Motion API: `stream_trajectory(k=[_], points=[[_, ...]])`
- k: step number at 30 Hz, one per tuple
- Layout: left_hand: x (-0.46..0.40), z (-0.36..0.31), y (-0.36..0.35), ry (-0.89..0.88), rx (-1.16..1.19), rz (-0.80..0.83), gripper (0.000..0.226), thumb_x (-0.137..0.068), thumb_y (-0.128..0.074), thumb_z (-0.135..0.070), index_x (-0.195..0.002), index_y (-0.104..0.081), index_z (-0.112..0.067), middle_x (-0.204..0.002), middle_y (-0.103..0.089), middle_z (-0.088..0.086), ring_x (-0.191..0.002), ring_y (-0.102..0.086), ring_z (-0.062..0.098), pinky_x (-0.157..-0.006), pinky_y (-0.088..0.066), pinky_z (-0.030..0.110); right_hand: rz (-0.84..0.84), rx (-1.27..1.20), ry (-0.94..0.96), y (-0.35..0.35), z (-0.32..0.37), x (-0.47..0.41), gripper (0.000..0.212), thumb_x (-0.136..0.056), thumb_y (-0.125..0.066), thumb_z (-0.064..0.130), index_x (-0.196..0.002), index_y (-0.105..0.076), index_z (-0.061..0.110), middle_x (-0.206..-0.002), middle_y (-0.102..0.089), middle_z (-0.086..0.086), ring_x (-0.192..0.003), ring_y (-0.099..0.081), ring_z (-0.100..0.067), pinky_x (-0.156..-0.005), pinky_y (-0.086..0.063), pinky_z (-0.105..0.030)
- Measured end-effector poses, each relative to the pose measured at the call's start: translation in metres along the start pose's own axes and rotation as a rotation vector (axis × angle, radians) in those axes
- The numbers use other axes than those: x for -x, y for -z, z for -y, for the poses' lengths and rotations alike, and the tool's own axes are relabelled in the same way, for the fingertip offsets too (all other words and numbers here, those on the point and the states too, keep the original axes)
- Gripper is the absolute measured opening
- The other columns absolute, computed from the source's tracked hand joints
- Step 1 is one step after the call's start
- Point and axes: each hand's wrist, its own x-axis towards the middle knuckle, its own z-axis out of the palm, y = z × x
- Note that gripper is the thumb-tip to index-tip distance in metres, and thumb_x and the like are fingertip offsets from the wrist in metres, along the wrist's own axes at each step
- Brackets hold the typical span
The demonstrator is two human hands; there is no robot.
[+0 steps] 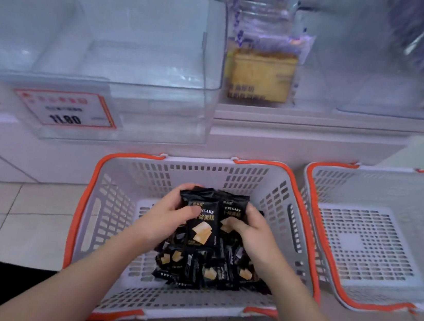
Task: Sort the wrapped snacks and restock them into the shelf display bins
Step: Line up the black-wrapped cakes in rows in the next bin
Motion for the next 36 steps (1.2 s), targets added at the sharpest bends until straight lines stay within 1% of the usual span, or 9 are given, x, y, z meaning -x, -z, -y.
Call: stream_trajectory(k=[5, 7, 9, 11, 14, 20, 27, 32, 36], points=[[0.032, -0.036, -0.01, -0.202, 0.064, -0.053, 0.028, -0.091, -0.05, -0.008, -0.108, -0.055, -0.03, -0.092, -0.07, -0.019, -0.085, -0.062, -0.006, -0.071, -0.047, 0.01, -0.041, -0.07, 0.186, -0.018, 0.058, 0.04, 0.026, -0.091, -0.053, 0.01, -0.092, -0.065, 0.033, -0.094, -0.072, 0.014, -0.09, -0.066, -0.003, -0.077, -0.052, -0.021], [0.047, -0.05, -0.012, -0.287, 0.101, -0.077, 0.028, -0.092, -0.049, -0.007, -0.107, -0.055, -0.029, -0.091, -0.069, -0.021, -0.085, -0.061, -0.007, -0.072, -0.046, 0.009, -0.011, -0.15, 0.194, -0.023, 0.079, 0.057, 0.025, -0.094, -0.051, 0.019, -0.082, -0.067, 0.034, -0.085, -0.071, 0.022, -0.082, -0.066, 0.004, -0.077, -0.052, -0.023], [0.06, -0.065, -0.009, -0.336, 0.16, -0.085, 0.027, -0.093, -0.046, -0.007, -0.108, -0.054, -0.029, -0.09, -0.07, -0.021, -0.085, -0.062, -0.006, -0.071, -0.047, 0.009, 0.054, -0.225, 0.233, -0.027, 0.099, 0.075, 0.029, -0.095, -0.049, 0.03, -0.073, -0.067, 0.037, -0.072, -0.066, 0.035, -0.071, -0.062, 0.015, -0.063, -0.05, -0.011], [0.072, -0.081, -0.003, -0.343, 0.219, -0.071, 0.025, -0.094, -0.045, -0.01, -0.107, -0.054, -0.03, -0.088, -0.071, -0.017, -0.082, -0.065, -0.003, -0.066, -0.05, 0.013, 0.142, -0.255, 0.294, -0.034, 0.117, 0.09, 0.011, -0.089, -0.053, 0.039, -0.086, -0.064, 0.037, -0.079, -0.068, 0.032, -0.077, -0.064, 0.013, -0.06, -0.047, -0.006], [0.083, -0.107, 0.012, -0.383, 0.215, -0.033, 0.024, -0.095, -0.043, -0.012, -0.109, -0.052, -0.029, -0.089, -0.071, -0.013, -0.081, -0.066, -0.001, -0.064, -0.051, 0.014, 0.215, -0.194, 0.365, -0.043, 0.142, 0.1, 0.044, -0.068, -0.061, 0.051, -0.108, -0.058, 0.034, -0.099, -0.07, 0.02, -0.092, -0.065, 0.003, -0.067, -0.049, -0.01], [0.092, -0.157, 0.041, -0.49, 0.178, -0.051, 0.025, -0.088, -0.044, -0.021, -0.107, -0.048, -0.037, -0.092, -0.067, -0.009, -0.075, -0.064, -0.002, -0.062, -0.051, 0.015, 0.302, -0.091, 0.465, -0.07, 0.191, 0.095, 0.029, -0.087, -0.06, 0.016, -0.107, -0.051, 0.036, -0.089, -0.069, 0.026, -0.087, -0.063, 0.011, -0.068, -0.047, -0.006], [0.095, -0.196, 0.111, -0.63, 0.042, -0.099, 0.028, -0.086, -0.048, -0.04, -0.112, -0.046, -0.05, -0.089, -0.068, -0.024, -0.079, -0.064, -0.004, -0.064, -0.05, 0.016, 0.27, 0.005, 0.602, -0.115, 0.261, 0.068, 0.027, -0.081, -0.066, 0.009, -0.104, -0.057, 0.019, -0.086, -0.065, 0.007, -0.081, -0.061, -0.006, -0.076, -0.051, -0.023], [0.09, -0.204, 0.156, -0.823, -0.012, -0.548, 0.022, -0.084, -0.048, -0.031, -0.103, -0.054, -0.039, -0.11, -0.059, -0.016, -0.1, -0.054, -0.01, -0.082, -0.039, 0.003, 0.167, 0.056, 0.542, -0.137, 0.292, 0.013, 0.013, -0.079, -0.065, 0.015, -0.09, -0.063, 0.021, -0.075, -0.07, 0.009, -0.072, -0.065, -0.005, -0.065, -0.049, -0.016], [0.074, -0.199, 0.192, -0.674, -0.1, -0.669, 0.024, -0.091, -0.053, -0.021, -0.108, -0.052, -0.039, -0.112, -0.053, -0.015, -0.104, -0.051, -0.002, -0.078, -0.037, 0.003, 0.102, 0.127, 0.319, -0.148, 0.303, -0.052, 0.017, -0.073, -0.068, 0.02, -0.088, -0.066, 0.011, -0.081, -0.072, -0.007, -0.079, -0.068, -0.023, -0.08, -0.053, -0.035]])
